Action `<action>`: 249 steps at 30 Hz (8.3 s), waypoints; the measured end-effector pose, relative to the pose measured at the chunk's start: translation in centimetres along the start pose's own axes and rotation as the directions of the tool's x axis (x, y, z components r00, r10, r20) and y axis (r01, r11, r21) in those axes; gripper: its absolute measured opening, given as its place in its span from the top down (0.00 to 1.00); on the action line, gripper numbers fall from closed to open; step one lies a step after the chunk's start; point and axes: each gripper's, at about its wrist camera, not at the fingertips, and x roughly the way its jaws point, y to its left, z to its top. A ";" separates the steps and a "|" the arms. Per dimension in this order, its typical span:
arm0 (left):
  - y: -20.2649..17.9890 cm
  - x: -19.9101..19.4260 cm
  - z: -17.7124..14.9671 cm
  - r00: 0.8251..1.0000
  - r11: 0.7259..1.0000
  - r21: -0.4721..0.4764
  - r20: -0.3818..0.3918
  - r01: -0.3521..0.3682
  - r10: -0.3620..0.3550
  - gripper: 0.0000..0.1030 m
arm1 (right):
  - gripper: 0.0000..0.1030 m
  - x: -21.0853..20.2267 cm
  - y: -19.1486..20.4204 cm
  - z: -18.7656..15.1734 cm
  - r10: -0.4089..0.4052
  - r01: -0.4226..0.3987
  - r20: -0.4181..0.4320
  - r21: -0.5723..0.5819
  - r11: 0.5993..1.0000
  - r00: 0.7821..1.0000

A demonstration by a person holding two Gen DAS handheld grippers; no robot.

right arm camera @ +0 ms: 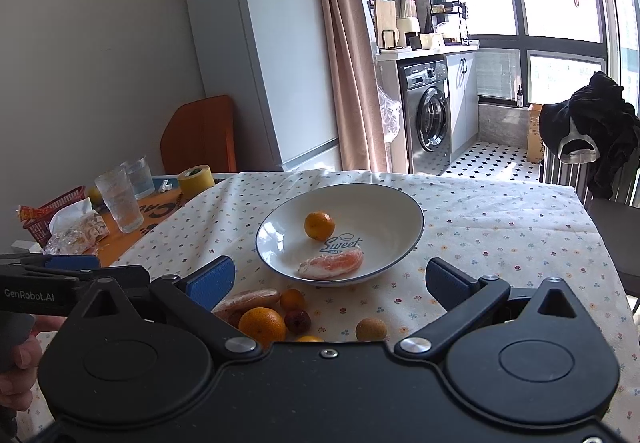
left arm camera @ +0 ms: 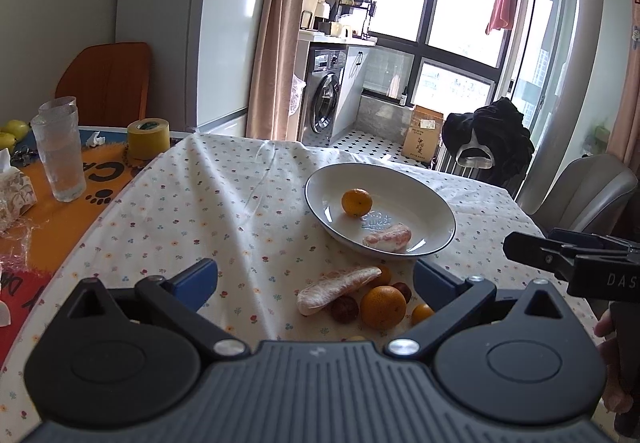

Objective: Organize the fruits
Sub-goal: 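Withdraw both grippers from the bowl back over the remaining fruit, then grasp the brown kiwi with the left gripper while the right gripper grasps a small mandarin, then carry the kiwi and mandarin into the white bowl and open both grippers, then withdraw both grippers from the bowl toward the remaining fruit, then grasp the large orange with the left gripper while the right gripper grasps a brown kiwi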

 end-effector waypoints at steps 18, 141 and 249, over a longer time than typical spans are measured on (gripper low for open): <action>0.1 -0.2 -2.1 0.999 0.999 -0.013 -0.037 0.034 -0.035 0.00 | 0.00 -0.3 -0.5 -1.3 0.035 -0.035 -0.043 -0.001 0.999 0.998; -4.1 11.5 3.1 0.994 0.995 0.048 -0.076 0.084 -0.080 0.76 | 0.77 10.1 -3.7 0.3 0.066 -0.065 -0.059 0.033 0.997 0.996; -3.8 7.8 -2.7 0.988 0.997 -0.028 -0.133 0.070 -0.073 0.62 | 0.10 5.8 -6.2 -2.9 0.084 -0.061 -0.165 0.135 0.989 0.983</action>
